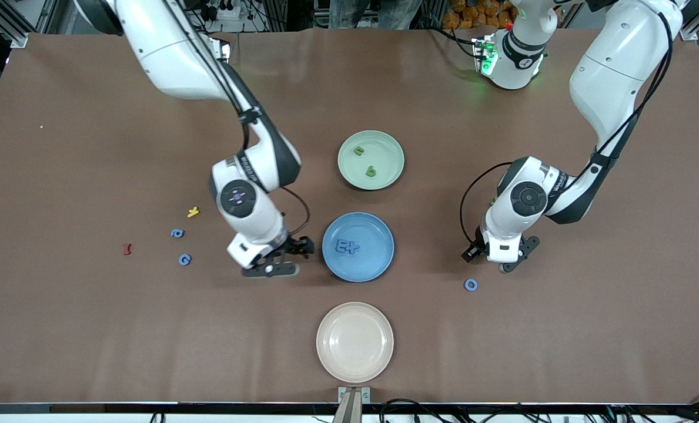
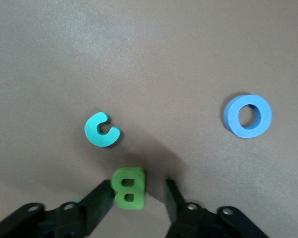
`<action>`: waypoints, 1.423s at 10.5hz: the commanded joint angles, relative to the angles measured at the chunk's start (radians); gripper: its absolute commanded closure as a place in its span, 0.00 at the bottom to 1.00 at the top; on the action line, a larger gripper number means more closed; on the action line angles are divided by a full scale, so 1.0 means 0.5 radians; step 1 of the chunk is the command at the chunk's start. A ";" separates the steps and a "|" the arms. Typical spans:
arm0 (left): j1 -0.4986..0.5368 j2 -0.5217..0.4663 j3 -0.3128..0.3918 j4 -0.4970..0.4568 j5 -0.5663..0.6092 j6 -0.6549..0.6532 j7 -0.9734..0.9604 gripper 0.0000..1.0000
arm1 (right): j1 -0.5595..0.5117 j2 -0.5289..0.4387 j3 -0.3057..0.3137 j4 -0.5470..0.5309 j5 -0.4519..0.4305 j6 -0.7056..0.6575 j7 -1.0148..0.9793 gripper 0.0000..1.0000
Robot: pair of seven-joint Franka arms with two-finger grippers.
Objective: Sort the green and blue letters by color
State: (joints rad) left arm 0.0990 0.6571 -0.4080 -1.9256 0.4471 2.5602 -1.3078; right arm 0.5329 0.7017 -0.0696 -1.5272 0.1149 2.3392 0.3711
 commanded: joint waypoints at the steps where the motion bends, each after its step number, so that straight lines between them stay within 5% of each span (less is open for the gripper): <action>1: -0.011 0.011 0.012 0.001 0.060 0.028 -0.026 1.00 | -0.200 -0.246 -0.060 -0.178 -0.018 -0.217 -0.266 0.00; 6: -0.041 -0.062 -0.018 0.050 0.032 0.021 -0.072 1.00 | -0.516 -0.464 -0.146 -0.299 -0.021 -0.518 -0.447 0.00; 9: -0.243 -0.105 -0.046 0.065 0.029 0.006 -0.335 1.00 | -0.593 -0.575 -0.204 -0.516 -0.015 -0.479 -0.439 0.00; 15: -0.807 -0.099 -0.046 0.117 0.026 -0.104 -0.795 1.00 | -0.648 -0.695 -0.220 -1.231 -0.009 0.281 -0.423 0.00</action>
State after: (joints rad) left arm -0.2203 0.6210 -0.4428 -1.8679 0.4476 2.5483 -1.6280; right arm 0.2231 0.4129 -0.1891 -2.0110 0.1137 2.3839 0.1552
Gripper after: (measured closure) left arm 0.727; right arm 0.000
